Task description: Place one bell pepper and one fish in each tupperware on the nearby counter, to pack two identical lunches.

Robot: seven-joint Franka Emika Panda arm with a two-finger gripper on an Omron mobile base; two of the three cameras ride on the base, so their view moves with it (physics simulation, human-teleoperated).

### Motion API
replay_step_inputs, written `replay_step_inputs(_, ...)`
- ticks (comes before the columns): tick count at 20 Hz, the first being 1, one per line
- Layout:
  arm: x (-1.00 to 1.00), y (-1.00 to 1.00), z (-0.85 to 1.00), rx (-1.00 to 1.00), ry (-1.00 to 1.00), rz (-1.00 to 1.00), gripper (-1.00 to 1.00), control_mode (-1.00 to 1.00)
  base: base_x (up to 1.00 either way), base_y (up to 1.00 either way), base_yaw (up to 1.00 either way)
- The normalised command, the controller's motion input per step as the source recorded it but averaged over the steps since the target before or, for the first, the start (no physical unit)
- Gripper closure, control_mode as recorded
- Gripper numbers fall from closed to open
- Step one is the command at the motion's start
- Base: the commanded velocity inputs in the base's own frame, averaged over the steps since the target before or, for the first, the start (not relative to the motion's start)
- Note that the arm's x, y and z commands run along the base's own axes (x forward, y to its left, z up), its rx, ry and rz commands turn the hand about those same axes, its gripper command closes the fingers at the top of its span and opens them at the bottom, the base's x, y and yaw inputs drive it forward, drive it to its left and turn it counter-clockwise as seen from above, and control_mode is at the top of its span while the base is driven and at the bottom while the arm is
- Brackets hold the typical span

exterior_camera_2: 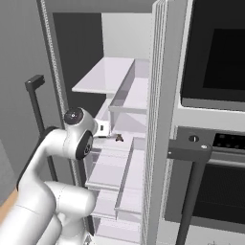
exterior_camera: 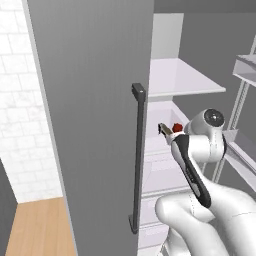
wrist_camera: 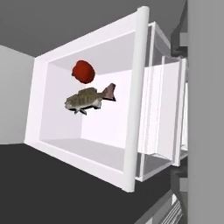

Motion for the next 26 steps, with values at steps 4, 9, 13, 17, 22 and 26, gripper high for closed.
replay_step_inputs(4, 0.58, 0.00, -0.20, 0.00, 0.02, 0.04, -1.00, -1.00, 0.00, 0.00, 0.00)
replay_step_inputs(9, 0.55, -0.01, -0.25, 0.00, 0.05, 0.00, -1.00, -1.00, 0.00, 0.00, 0.00)
replay_step_inputs(13, 0.56, -0.06, -0.30, 0.00, 0.06, 0.00, -1.00, -1.00, 0.00, 0.00, 0.00)
replay_step_inputs(17, 0.49, -0.15, -0.27, 0.00, 0.04, 0.00, -1.00, -1.00, 0.00, 0.00, 0.00)
replay_step_inputs(22, 0.46, -0.11, -0.29, 0.00, 0.02, 0.00, -1.00, -1.00, 0.00, 0.00, 0.00)
replay_step_inputs(26, 0.49, -0.01, -0.34, 0.00, 0.00, 0.00, -1.00, -1.00, 0.00, 0.00, 0.00)
